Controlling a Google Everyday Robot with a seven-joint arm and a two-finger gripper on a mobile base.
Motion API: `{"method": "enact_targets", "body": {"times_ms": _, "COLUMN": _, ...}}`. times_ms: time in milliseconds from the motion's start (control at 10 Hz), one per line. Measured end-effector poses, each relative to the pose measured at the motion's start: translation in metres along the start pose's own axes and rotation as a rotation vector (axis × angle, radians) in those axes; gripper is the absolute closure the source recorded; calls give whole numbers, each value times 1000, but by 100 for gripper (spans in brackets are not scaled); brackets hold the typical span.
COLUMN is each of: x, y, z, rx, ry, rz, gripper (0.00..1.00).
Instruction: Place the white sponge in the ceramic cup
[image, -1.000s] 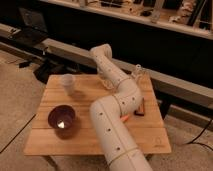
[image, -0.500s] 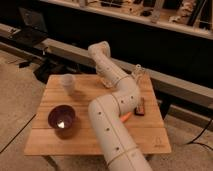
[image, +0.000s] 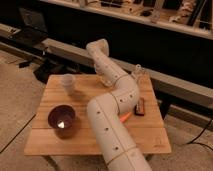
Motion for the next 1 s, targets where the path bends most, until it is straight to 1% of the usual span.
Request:
{"method": "enact_targets", "body": {"times_ms": 300, "x": -9, "y": 16, "z": -31, "rx": 17, "ry": -5, "rz": -27, "gripper": 100}}
{"method": "enact_targets", "body": {"times_ms": 1000, "x": -8, "y": 14, "z": -30, "rx": 17, "ry": -3, "rz": -24, "gripper": 100}}
